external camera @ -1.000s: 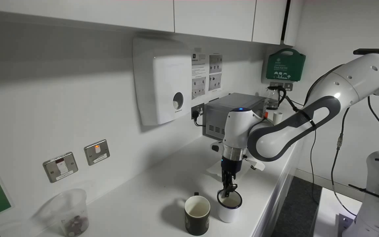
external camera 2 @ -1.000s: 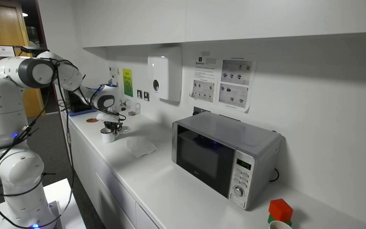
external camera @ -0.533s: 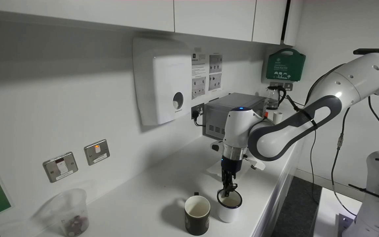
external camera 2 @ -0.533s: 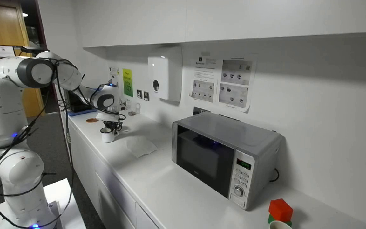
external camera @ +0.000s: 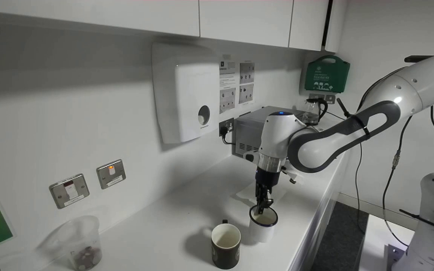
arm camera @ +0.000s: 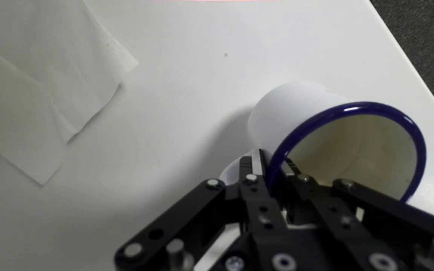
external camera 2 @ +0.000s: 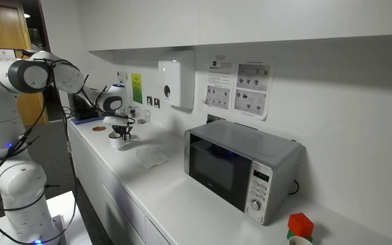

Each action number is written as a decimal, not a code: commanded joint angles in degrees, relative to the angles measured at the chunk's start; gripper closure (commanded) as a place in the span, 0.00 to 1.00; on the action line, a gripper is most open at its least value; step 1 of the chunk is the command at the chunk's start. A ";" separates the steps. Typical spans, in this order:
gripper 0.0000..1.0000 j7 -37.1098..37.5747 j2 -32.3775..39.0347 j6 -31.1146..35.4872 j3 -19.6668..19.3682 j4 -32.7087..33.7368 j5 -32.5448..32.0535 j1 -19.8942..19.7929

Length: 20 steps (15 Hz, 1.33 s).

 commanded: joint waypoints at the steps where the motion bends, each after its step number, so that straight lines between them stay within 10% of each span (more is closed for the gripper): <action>1: 0.98 0.76 -2.51 -3.04 -0.79 1.00 -0.33 -2.12; 20: 0.98 -0.22 -2.14 -1.57 -8.19 2.20 4.01 -8.86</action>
